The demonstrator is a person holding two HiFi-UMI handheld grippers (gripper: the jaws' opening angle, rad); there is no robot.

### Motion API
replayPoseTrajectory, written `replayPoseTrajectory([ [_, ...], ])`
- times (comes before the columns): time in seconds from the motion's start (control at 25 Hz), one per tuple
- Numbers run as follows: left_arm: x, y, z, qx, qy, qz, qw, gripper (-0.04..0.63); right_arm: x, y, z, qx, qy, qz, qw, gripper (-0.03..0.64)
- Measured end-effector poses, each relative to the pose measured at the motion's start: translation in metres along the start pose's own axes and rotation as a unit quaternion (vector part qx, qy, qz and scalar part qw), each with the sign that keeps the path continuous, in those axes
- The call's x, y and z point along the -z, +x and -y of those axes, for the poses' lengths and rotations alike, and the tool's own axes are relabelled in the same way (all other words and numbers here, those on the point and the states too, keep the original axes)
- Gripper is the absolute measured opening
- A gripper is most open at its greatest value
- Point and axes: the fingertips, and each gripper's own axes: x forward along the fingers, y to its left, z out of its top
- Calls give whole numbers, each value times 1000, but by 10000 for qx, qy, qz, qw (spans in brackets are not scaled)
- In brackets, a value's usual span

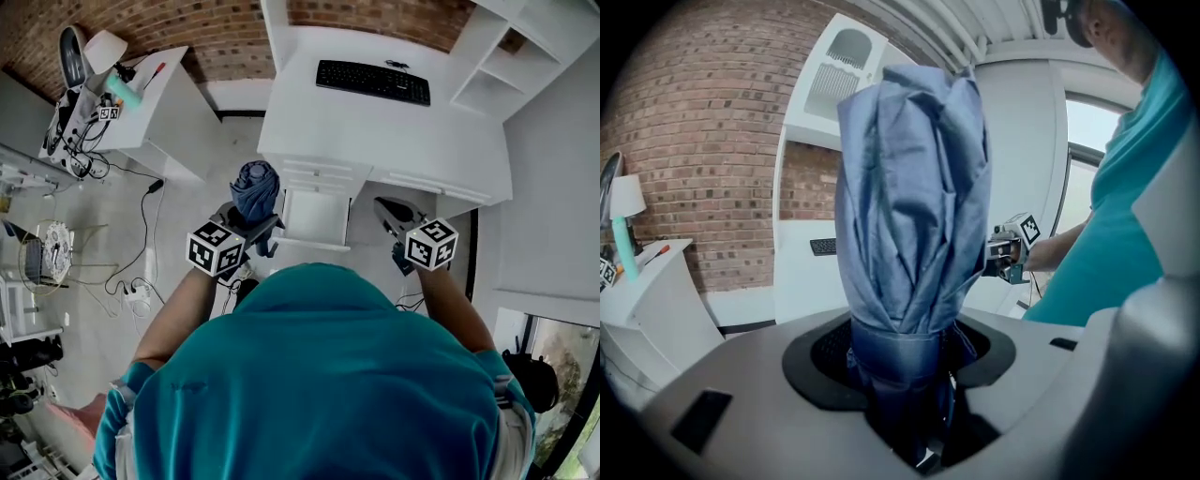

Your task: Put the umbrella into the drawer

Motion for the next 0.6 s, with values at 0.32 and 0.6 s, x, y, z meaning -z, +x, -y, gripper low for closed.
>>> replayPoseTrajectory([
  [0.32,27,-1,-85,753,635,-398,9943,233,-4,68,-25,762,215,138,9968,23],
  [0.6,74,28,-123,986,947,-1123,9842,233,26,112,-5,1113,257,-309,9930,23],
])
